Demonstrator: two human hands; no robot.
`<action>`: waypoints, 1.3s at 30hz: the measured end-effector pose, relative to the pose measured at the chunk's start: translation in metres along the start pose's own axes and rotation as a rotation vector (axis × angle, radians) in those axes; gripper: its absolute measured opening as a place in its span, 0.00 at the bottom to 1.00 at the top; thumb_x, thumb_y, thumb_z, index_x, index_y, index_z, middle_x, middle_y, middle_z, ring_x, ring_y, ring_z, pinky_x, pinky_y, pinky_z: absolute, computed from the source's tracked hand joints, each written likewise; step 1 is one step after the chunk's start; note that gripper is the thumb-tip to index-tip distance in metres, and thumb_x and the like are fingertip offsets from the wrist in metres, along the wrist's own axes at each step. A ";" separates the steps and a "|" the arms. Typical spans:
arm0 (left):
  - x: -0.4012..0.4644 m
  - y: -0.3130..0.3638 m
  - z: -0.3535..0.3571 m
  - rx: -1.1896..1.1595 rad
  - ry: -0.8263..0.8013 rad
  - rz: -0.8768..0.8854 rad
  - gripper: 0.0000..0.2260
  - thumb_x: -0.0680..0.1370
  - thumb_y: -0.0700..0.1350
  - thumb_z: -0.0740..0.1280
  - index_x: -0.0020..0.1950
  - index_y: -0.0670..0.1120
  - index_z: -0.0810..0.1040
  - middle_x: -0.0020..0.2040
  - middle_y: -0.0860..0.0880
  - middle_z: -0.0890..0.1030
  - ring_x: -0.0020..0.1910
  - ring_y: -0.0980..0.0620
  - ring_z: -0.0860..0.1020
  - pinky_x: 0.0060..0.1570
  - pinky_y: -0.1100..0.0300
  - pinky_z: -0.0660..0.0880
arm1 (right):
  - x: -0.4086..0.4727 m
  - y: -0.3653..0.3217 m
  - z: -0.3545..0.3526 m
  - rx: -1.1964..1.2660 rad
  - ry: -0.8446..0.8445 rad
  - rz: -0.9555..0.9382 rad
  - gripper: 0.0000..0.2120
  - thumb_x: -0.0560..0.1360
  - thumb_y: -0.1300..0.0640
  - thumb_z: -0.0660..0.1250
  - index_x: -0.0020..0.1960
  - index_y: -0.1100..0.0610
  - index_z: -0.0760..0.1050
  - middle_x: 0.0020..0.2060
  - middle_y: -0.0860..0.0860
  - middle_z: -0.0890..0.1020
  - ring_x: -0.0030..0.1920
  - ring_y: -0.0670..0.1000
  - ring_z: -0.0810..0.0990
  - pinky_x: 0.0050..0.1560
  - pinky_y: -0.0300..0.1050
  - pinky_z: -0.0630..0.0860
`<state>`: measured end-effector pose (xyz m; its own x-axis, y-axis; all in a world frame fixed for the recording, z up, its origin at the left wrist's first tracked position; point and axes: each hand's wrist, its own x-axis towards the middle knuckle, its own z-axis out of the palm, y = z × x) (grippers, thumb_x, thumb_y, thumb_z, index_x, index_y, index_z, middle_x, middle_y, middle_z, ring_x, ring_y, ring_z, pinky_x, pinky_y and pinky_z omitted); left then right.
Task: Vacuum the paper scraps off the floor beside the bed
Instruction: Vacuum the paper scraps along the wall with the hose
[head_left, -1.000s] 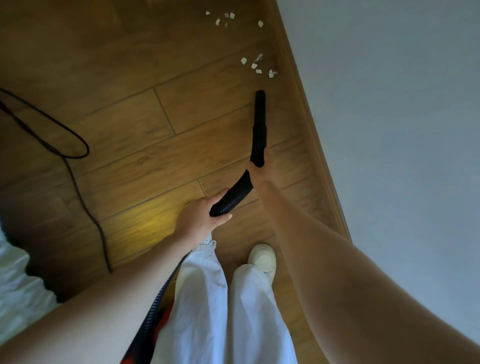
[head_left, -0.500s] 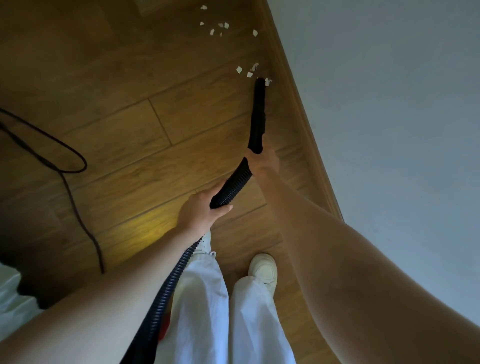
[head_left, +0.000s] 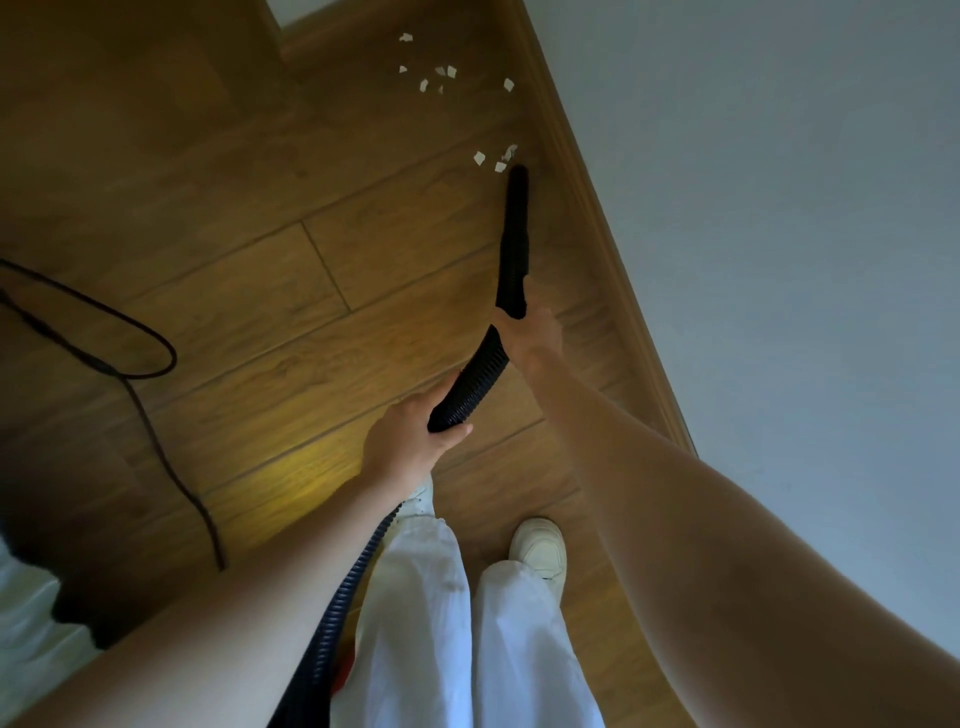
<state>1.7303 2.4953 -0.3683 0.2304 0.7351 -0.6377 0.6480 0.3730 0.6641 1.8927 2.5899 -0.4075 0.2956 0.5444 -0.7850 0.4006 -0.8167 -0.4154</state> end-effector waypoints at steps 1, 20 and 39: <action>-0.002 -0.002 -0.005 0.001 0.017 0.002 0.27 0.76 0.52 0.69 0.73 0.61 0.64 0.48 0.57 0.80 0.39 0.57 0.77 0.30 0.63 0.69 | 0.000 -0.007 0.006 -0.012 -0.016 -0.008 0.28 0.78 0.51 0.63 0.76 0.53 0.61 0.59 0.52 0.78 0.51 0.50 0.78 0.39 0.39 0.74; -0.008 -0.003 -0.014 0.069 0.028 -0.031 0.28 0.77 0.53 0.67 0.74 0.62 0.61 0.50 0.55 0.79 0.40 0.56 0.77 0.30 0.63 0.69 | -0.012 -0.016 0.013 0.006 0.035 0.073 0.28 0.79 0.51 0.63 0.76 0.53 0.60 0.66 0.54 0.74 0.60 0.53 0.76 0.55 0.44 0.77; 0.091 0.054 -0.046 0.024 0.081 -0.024 0.31 0.76 0.51 0.68 0.75 0.62 0.58 0.51 0.52 0.80 0.41 0.54 0.78 0.30 0.63 0.71 | 0.060 -0.112 -0.023 -0.019 0.030 -0.005 0.24 0.80 0.53 0.61 0.74 0.55 0.63 0.63 0.54 0.75 0.60 0.54 0.75 0.59 0.47 0.74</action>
<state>1.7524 2.6088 -0.3728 0.1556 0.7701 -0.6186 0.6701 0.3778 0.6389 1.8858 2.7183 -0.3978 0.3196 0.5542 -0.7686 0.4185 -0.8103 -0.4102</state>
